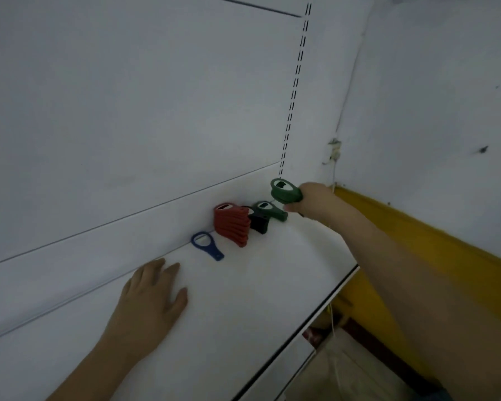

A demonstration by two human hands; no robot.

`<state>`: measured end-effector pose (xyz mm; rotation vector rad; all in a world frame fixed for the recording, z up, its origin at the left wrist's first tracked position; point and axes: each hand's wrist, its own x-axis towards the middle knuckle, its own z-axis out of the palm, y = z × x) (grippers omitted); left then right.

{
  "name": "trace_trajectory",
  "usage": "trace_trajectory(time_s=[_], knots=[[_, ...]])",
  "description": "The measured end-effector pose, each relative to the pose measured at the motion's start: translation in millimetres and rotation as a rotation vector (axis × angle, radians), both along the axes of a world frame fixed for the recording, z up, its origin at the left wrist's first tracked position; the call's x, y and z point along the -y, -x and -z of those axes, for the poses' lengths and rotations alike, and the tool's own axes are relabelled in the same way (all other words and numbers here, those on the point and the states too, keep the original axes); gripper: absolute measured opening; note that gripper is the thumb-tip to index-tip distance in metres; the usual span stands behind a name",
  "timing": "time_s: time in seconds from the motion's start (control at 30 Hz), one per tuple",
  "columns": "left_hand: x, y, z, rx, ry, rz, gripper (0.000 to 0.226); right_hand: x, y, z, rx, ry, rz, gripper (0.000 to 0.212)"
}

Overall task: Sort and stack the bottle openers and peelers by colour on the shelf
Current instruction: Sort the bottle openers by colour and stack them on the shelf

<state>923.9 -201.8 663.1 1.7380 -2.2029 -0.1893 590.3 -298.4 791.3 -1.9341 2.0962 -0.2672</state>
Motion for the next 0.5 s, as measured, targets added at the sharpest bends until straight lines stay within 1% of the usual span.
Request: trace_trajectory(time_s=[0.13,0.33,0.5], knots=[[3,-2,0,-0.002,0.003,-0.018,0.079,51,-9,2,-0.100,-0.045,-0.024,0.030],[1,-3,1,-0.027,0.005,-0.024,0.076,90,-23,25,-0.350,-0.103,-0.053,0.047],[2,-3,3,-0.026,0.020,-0.028,0.074,93,-19,38,-0.337,-0.123,-0.059,0.048]])
